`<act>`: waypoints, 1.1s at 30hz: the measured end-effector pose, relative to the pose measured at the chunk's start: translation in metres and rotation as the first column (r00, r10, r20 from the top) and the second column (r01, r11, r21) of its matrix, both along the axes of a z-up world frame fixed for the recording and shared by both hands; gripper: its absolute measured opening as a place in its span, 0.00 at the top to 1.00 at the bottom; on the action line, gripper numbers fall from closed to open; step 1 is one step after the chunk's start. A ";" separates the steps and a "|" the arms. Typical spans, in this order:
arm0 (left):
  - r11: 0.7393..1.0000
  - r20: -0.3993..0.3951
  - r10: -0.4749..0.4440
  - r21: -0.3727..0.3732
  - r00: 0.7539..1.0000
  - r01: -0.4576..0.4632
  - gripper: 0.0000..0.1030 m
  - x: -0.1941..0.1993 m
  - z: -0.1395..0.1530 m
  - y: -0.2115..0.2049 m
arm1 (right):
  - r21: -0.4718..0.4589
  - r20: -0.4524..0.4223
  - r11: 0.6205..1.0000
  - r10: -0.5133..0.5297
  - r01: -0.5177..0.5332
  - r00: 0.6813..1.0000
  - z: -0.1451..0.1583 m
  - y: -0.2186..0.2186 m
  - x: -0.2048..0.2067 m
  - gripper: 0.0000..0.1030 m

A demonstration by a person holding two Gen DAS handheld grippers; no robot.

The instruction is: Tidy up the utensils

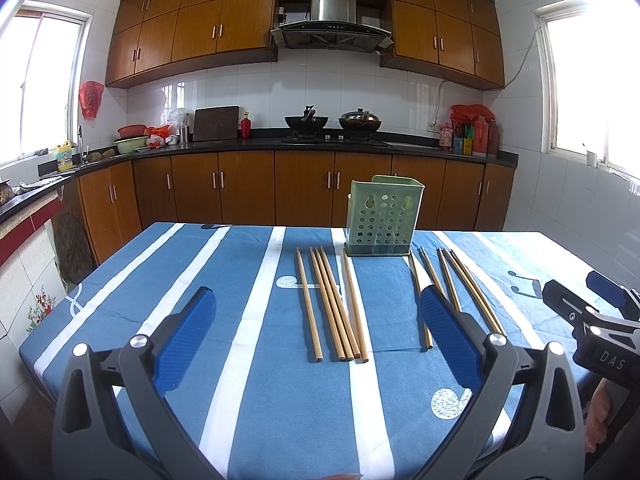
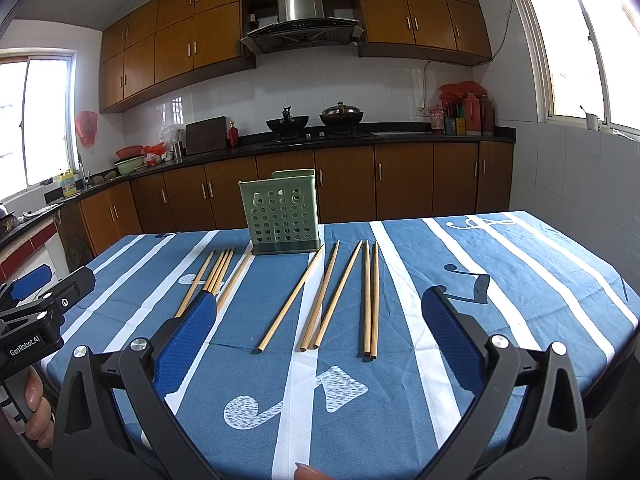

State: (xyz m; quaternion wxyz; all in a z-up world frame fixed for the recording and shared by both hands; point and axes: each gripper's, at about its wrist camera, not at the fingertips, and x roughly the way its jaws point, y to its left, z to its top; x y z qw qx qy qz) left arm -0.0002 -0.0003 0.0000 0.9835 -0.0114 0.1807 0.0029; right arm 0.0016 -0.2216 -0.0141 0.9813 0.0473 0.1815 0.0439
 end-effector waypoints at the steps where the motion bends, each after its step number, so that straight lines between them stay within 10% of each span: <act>1: 1.000 0.000 0.000 0.000 1.000 0.000 0.04 0.000 0.000 0.000 | 0.000 0.000 1.000 0.000 0.000 1.000 0.000 0.000 0.000 0.02; 17: 1.000 -0.011 0.008 0.005 1.000 -0.008 0.04 0.002 -0.001 0.000 | 0.001 -0.013 1.000 0.002 -0.002 1.000 -0.001 -0.001 0.002 0.02; 25: 0.997 -0.210 0.072 -0.012 0.975 -0.076 0.04 0.058 -0.020 0.019 | -0.007 -0.171 0.996 -0.086 0.086 0.981 -0.018 -0.021 0.047 0.02; 33: 0.998 -0.304 0.059 -0.009 0.951 -0.064 0.04 0.105 -0.024 0.040 | 0.043 -0.406 0.992 -0.089 0.116 0.910 -0.045 -0.048 0.131 0.50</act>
